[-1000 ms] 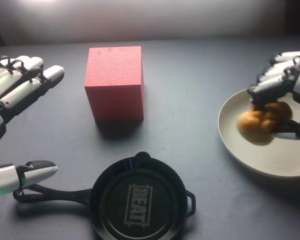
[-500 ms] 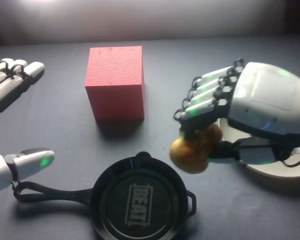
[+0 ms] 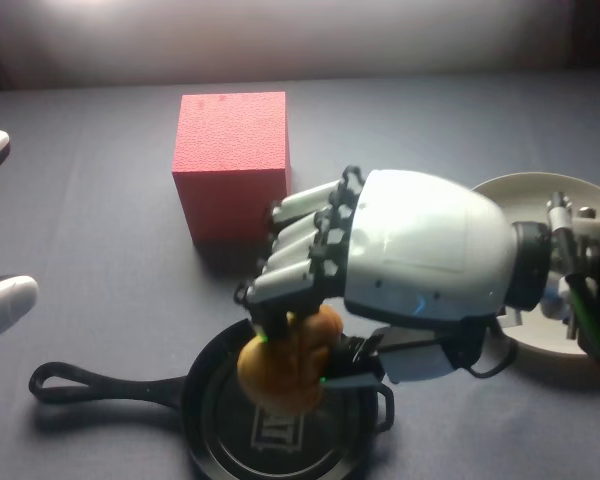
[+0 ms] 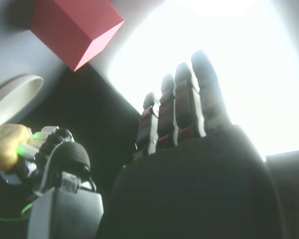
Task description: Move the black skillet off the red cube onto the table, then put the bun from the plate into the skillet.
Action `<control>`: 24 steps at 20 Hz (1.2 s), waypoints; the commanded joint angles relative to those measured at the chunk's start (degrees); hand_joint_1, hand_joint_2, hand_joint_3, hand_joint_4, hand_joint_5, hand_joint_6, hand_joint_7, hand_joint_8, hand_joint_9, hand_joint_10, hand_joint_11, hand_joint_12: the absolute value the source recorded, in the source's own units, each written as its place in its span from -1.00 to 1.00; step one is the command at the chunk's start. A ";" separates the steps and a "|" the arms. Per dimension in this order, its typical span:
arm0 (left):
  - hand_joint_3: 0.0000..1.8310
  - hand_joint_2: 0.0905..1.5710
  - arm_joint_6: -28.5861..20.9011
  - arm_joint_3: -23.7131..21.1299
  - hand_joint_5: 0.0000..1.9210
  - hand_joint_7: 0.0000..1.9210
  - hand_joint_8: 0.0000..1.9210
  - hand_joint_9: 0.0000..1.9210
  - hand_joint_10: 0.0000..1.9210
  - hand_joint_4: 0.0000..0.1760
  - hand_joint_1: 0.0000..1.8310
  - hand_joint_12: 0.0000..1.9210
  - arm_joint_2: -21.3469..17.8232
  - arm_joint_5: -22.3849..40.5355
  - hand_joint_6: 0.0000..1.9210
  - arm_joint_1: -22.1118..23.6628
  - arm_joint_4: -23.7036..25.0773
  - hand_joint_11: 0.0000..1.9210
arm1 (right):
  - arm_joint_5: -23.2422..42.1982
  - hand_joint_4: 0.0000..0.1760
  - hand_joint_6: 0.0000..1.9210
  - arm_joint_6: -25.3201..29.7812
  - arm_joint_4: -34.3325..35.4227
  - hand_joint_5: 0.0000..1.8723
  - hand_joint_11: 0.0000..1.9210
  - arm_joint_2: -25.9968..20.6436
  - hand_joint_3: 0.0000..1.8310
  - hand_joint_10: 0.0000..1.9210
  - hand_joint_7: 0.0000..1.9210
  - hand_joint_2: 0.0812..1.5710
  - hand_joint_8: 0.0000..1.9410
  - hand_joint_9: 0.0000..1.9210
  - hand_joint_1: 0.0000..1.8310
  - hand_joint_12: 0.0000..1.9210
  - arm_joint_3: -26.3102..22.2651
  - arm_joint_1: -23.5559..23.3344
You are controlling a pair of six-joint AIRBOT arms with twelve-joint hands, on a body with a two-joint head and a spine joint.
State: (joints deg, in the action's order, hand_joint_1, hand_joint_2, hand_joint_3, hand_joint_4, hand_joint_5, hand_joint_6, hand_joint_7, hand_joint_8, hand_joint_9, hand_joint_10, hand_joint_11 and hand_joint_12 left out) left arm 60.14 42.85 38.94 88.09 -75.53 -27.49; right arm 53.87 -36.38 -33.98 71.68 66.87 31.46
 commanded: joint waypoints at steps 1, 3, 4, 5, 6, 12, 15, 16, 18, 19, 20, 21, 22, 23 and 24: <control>-1.00 0.51 -0.08 0.06 -0.92 -0.85 -1.00 -0.87 -1.00 0.00 -1.00 -0.47 -0.44 8.08 -1.00 0.01 -0.40 -1.00 | 5.53 -1.00 0.26 0.19 1.58 -0.17 -0.39 0.40 -1.00 -0.03 0.01 0.47 0.15 -0.05 0.32 0.39 -0.18 -1.01; -1.00 0.51 -0.08 0.08 -0.92 -0.85 -1.00 -0.86 -1.00 -0.04 -1.00 -0.47 -0.42 8.45 -1.00 0.01 -0.51 -1.00 | 3.35 -0.95 0.27 0.19 0.99 -0.14 -0.45 1.56 -1.00 -0.26 -0.03 0.46 0.13 -0.05 0.30 0.36 0.20 -1.05; -1.00 0.51 -0.08 0.05 -0.91 -0.85 -1.00 -0.87 -1.00 -0.05 -1.00 -0.47 -0.42 8.66 -0.99 0.01 -0.54 -1.00 | 2.07 -1.00 0.12 0.19 0.70 -0.13 -0.36 2.08 -1.00 0.26 -0.07 0.48 0.39 -0.09 0.33 0.59 0.50 -1.05; -1.00 0.53 -0.08 0.03 -0.91 -0.85 -1.00 -0.87 -1.00 -0.12 -1.00 -0.47 -0.42 8.74 -0.99 -0.02 -0.57 -1.00 | 0.50 -1.00 0.11 0.19 0.39 -0.14 -0.32 2.56 -1.00 0.53 -0.09 0.49 0.48 -0.12 0.34 0.71 0.80 -1.04; -1.00 0.53 -0.09 0.02 -0.91 -0.85 -1.00 -0.87 -1.00 -0.14 -1.00 -0.47 -0.42 8.74 -0.99 -0.04 -0.61 -1.00 | -1.03 -1.00 0.04 0.19 0.12 -0.11 -0.29 3.11 -1.00 0.72 -0.12 0.50 0.54 -0.14 0.34 0.84 1.18 -1.04; -1.00 0.54 -0.33 -0.04 -0.90 -0.88 -1.00 -0.88 -1.00 0.18 -1.00 -0.50 -0.41 9.15 -1.00 -0.05 -0.65 -1.00 | -7.04 -1.00 -0.33 0.19 -0.41 -0.25 -0.61 6.52 -1.00 0.64 -0.47 0.34 0.45 -0.50 0.13 0.69 3.45 -1.04; -1.00 0.53 -0.40 -0.10 -0.90 -0.88 -1.00 -0.89 -1.00 0.06 -1.00 -0.50 -0.19 9.29 -1.00 -0.05 -0.68 -1.00 | -8.09 -0.41 -0.98 0.19 -0.50 -0.47 -0.99 6.48 -1.00 -0.47 -0.60 0.30 -0.71 -0.70 -0.04 0.21 3.73 -1.04; -1.00 0.52 -0.40 -0.13 -0.90 -0.87 -1.00 -0.87 -1.00 -0.03 -1.00 -0.47 -0.11 9.26 -1.00 -0.05 -0.74 -1.00 | -8.81 -0.29 -0.99 0.19 -0.50 -0.57 -1.00 6.48 -1.00 -0.76 -0.63 0.30 -0.92 -0.69 -0.10 0.01 3.81 -1.04; -1.00 0.53 -0.43 -0.20 -0.90 -0.87 -1.00 -0.88 -1.00 -0.02 -1.00 -0.50 -0.05 9.26 -1.00 -0.12 -0.84 -1.00 | -9.27 0.14 -1.00 0.19 -0.36 -0.69 -1.00 6.47 -1.00 -0.97 -0.70 0.27 -1.00 -0.69 -0.14 -0.21 3.81 -1.04; -1.00 0.54 -0.45 -0.25 -0.90 -0.88 -1.00 -0.88 -1.00 0.04 -1.00 -0.50 -0.05 9.29 -1.00 -0.20 -0.86 -1.00 | -9.27 0.23 -1.00 0.19 -0.29 -0.72 -1.00 6.47 -1.00 -0.98 -0.72 0.25 -1.00 -0.69 -0.16 -0.20 3.77 -1.04; -0.99 0.55 -0.51 -0.28 -0.90 -0.88 -1.00 -0.88 -1.00 0.07 -1.00 -0.51 -0.05 9.34 -1.00 -0.27 -0.86 -1.00 | -9.27 0.34 -1.00 0.19 -0.28 -0.78 -1.00 6.45 -1.00 -0.99 -0.78 0.24 -1.00 -0.75 -0.19 -0.32 3.67 -1.04; -1.00 0.54 -0.60 -0.31 -0.91 -0.87 -1.00 -0.88 -1.00 0.11 -1.00 -0.51 -0.05 9.48 -1.00 -0.31 -0.86 -1.00 | -9.24 0.37 -1.00 0.19 -0.19 -0.83 -1.00 6.42 -1.00 -0.99 -0.82 0.22 -1.00 -0.81 -0.20 -0.47 3.45 -1.04; -1.00 0.55 -0.64 -0.34 -0.91 -0.86 -0.99 -0.88 -1.00 0.10 -1.00 -0.51 -0.04 9.55 -1.00 -0.32 -0.86 -1.00 | -9.21 0.39 -1.00 0.19 -0.19 -0.85 -1.00 6.42 -1.00 -1.00 -0.84 0.22 -1.00 -0.84 -0.23 -0.53 3.18 -1.04; -1.00 0.54 -0.65 -0.38 -0.92 -0.86 -0.99 -0.88 -1.00 0.03 -1.00 -0.51 -0.02 9.58 -1.00 -0.33 -0.86 -1.00 | -9.07 0.41 -1.00 0.19 -0.13 -0.87 -1.00 6.42 -1.00 -1.00 -0.87 0.20 -1.00 -0.88 -0.23 -0.64 2.95 -1.04; -1.00 0.54 -0.69 -0.42 -0.93 -0.86 -0.99 -0.88 -1.00 -0.05 -1.00 -0.52 0.04 9.59 -1.00 -0.37 -0.86 -1.00 | -8.39 0.56 -1.00 0.19 0.28 -0.92 -1.00 5.43 -1.00 -1.00 -0.91 0.19 -1.00 -0.93 -0.25 -0.75 2.58 -1.04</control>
State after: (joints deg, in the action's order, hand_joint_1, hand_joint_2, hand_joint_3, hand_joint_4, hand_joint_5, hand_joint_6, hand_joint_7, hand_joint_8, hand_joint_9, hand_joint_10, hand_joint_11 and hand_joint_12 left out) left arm 59.72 42.41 38.96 90.11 -76.01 -28.01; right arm 38.70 -36.23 -35.64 77.21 69.41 31.24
